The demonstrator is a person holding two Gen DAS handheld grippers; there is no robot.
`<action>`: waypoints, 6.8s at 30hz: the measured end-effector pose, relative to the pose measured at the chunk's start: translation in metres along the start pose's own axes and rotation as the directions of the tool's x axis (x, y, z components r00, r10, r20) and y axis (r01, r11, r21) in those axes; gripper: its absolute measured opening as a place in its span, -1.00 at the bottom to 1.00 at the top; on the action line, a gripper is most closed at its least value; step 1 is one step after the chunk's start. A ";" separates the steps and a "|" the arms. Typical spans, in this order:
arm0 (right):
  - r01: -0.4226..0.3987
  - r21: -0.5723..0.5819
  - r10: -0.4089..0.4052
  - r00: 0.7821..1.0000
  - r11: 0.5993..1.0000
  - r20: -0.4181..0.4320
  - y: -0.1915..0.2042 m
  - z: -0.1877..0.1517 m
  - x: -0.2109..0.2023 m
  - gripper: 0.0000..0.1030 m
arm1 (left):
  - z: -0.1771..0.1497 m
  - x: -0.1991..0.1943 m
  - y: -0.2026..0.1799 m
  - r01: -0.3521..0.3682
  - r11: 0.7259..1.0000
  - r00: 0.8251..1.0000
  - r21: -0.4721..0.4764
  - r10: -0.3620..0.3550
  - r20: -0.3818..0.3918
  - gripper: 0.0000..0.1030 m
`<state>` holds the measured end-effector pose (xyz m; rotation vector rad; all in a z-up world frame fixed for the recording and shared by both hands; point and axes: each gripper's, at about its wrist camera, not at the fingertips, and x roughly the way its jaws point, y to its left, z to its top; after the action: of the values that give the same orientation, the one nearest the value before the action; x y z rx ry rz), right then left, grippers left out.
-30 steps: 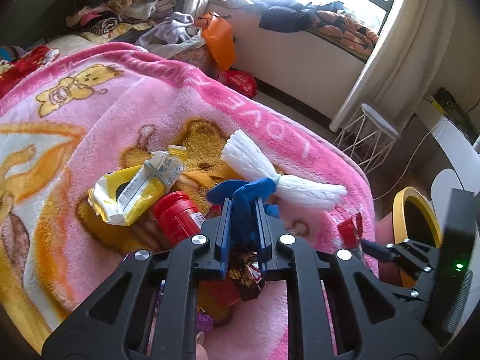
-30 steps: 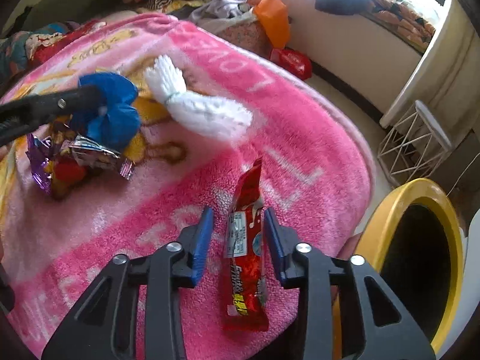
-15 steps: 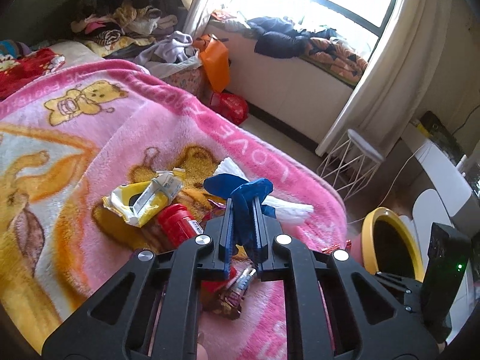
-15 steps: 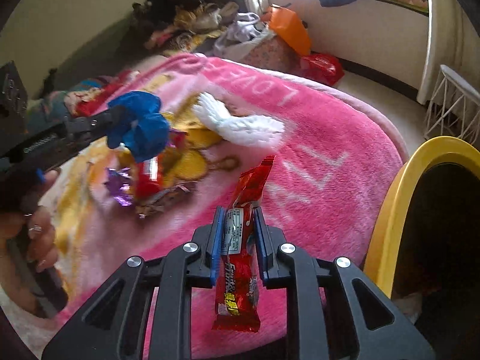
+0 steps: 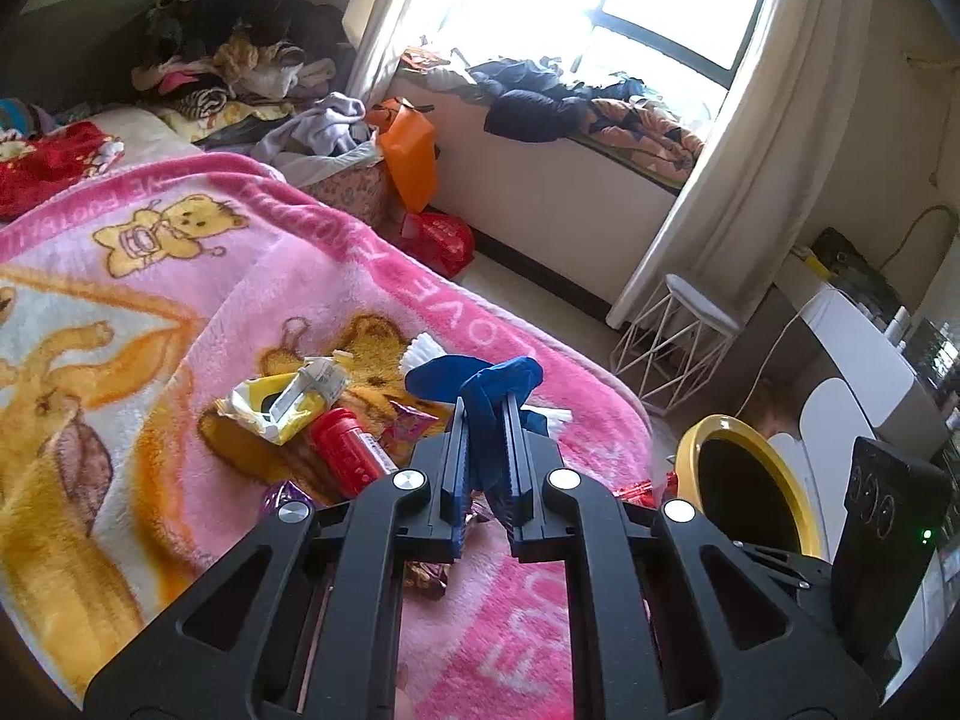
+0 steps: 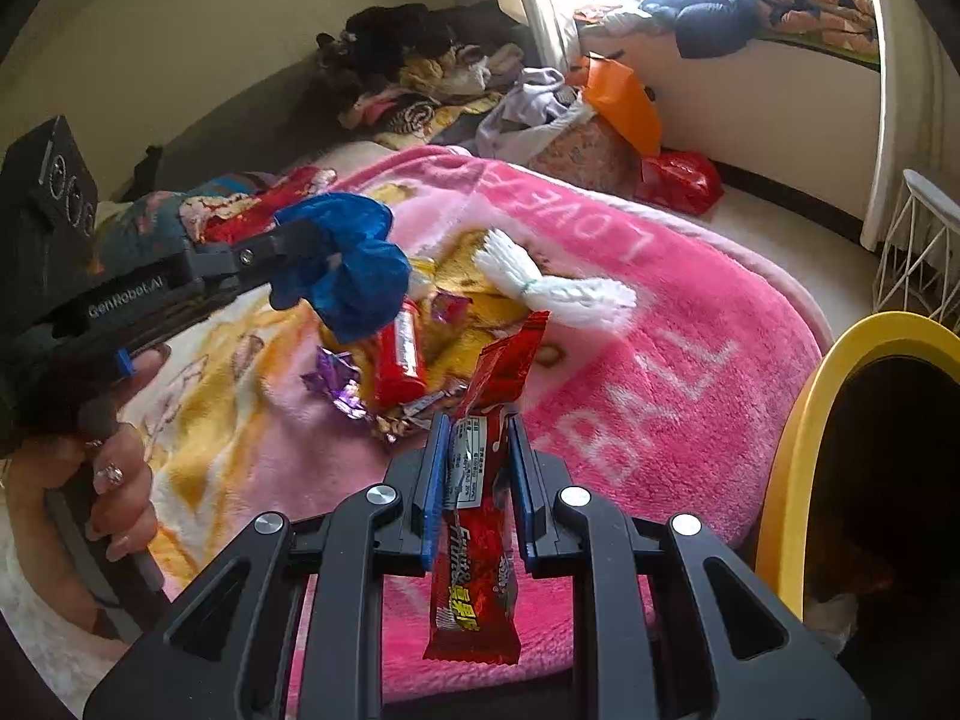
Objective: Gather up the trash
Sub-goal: 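Carry both wrappers over the yellow bin and open both tools, then move both open tools back over the trash on the blanket, then grasp the white foam mesh sleeve with the right tool while the left tool grasps the yellow chip bag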
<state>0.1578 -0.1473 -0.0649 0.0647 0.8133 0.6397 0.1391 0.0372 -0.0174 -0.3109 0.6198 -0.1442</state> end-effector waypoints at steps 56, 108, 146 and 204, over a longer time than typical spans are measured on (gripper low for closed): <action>0.210 0.212 -0.248 0.954 0.954 0.171 -0.084 -0.014 -0.098 -0.64 | -0.024 -0.017 -0.095 0.179 0.968 0.984 0.176 -0.176 -0.033 -0.88; 0.445 0.429 -0.519 0.852 0.786 0.067 -0.201 -0.058 -0.125 -0.63 | -0.078 0.090 -0.217 0.332 0.879 0.930 0.343 -0.244 -0.275 -0.88; 0.453 0.281 -0.509 0.843 0.846 0.174 -0.135 -0.025 -0.132 0.17 | -0.039 0.038 -0.142 0.182 0.962 0.983 0.204 -0.172 -0.069 0.79; 0.236 0.052 -0.236 0.972 0.970 0.002 -0.036 0.049 0.069 0.18 | -0.013 0.044 0.132 -0.121 0.935 0.991 -0.332 0.093 -0.098 0.34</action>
<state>0.2449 -0.1295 -0.0868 0.0171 0.8148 0.3931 0.1717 0.1490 -0.0948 -0.6046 0.7409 0.0573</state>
